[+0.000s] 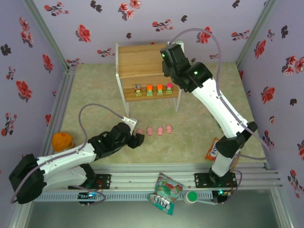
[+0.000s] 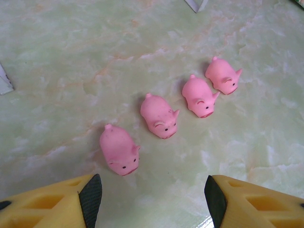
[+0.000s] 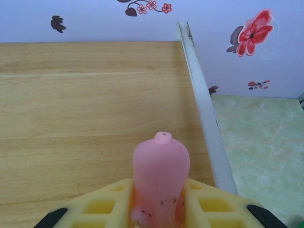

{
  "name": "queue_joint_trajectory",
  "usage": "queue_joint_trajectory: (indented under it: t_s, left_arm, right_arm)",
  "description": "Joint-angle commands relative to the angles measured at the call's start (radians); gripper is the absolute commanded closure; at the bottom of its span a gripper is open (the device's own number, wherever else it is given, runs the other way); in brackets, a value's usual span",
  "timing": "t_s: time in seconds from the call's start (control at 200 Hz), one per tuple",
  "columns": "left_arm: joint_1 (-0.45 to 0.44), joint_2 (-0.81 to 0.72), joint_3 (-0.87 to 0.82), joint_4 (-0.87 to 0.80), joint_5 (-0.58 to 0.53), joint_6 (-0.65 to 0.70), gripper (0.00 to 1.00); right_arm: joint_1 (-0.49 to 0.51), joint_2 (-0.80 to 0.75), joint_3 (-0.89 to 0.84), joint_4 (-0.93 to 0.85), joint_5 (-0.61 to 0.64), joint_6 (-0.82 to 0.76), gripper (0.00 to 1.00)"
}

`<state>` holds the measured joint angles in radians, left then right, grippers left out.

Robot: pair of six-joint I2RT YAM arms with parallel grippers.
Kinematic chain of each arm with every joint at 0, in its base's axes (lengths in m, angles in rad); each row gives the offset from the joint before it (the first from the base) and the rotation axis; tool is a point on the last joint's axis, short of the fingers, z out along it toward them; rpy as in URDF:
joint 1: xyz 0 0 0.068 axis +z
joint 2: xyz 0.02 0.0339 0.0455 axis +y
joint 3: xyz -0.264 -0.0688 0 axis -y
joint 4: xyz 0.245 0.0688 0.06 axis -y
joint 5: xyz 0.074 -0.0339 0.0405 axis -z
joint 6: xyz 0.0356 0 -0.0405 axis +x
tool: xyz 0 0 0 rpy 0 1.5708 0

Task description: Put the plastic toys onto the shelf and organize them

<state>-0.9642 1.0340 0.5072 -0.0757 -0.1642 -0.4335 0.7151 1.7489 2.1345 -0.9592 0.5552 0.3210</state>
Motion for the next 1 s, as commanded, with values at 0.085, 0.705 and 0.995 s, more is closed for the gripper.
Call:
queue_joint_trajectory:
  t_s: [0.085, 0.705, 0.995]
  left_arm:
    - [-0.008, -0.008, -0.010, 0.005, -0.009, 0.026, 0.36]
    - [-0.008, -0.007, -0.009, 0.002, -0.009, 0.026, 0.36]
    - [-0.008, -0.003, -0.007, -0.001, -0.011, 0.026, 0.36]
  right_arm:
    - [-0.017, 0.024, 0.033, -0.044, -0.035, -0.016, 0.71]
    - [-0.044, 0.042, 0.010, -0.040, -0.073, -0.010, 0.70]
    - [-0.046, 0.052, 0.008, -0.039, -0.078, -0.010, 0.69]
